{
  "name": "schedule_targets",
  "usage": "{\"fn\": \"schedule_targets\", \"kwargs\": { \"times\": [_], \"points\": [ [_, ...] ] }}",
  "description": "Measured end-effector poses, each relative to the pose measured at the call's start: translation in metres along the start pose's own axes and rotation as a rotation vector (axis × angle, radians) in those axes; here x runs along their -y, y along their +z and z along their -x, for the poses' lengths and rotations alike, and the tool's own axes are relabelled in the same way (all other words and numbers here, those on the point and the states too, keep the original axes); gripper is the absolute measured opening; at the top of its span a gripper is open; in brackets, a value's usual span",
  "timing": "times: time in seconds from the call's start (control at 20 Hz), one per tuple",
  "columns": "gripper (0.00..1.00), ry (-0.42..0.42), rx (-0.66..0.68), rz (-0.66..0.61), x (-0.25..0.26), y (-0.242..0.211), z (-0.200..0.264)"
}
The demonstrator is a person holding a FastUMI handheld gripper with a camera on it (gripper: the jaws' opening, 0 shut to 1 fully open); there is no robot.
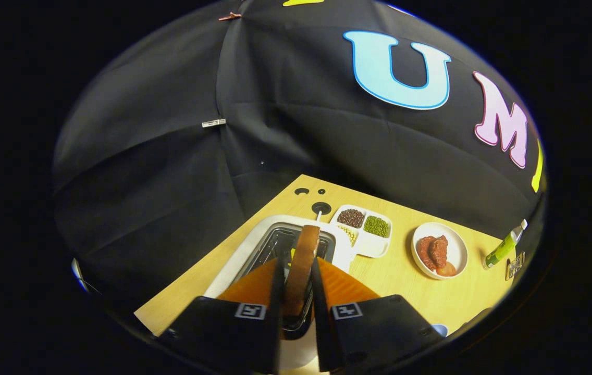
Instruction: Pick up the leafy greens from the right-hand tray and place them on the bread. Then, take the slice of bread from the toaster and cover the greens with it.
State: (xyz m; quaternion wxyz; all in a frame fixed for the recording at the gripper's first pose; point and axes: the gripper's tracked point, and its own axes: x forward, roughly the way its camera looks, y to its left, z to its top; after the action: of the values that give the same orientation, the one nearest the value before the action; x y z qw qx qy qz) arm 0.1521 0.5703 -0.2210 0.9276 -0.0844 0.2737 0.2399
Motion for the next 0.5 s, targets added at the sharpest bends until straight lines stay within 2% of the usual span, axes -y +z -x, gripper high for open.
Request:
{"fn": "schedule_targets", "kwargs": {
  "times": [0.1, 0.2, 0.5],
  "points": [
    [0.20, 0.014, 0.004, -0.020, -0.002, 0.004, 0.001],
    [0.15, 0.036, 0.016, -0.014, -0.005, 0.009, 0.006],
    [0.15, 0.069, 0.077, -0.036, 0.004, 0.038, 0.040]
  ]
}}
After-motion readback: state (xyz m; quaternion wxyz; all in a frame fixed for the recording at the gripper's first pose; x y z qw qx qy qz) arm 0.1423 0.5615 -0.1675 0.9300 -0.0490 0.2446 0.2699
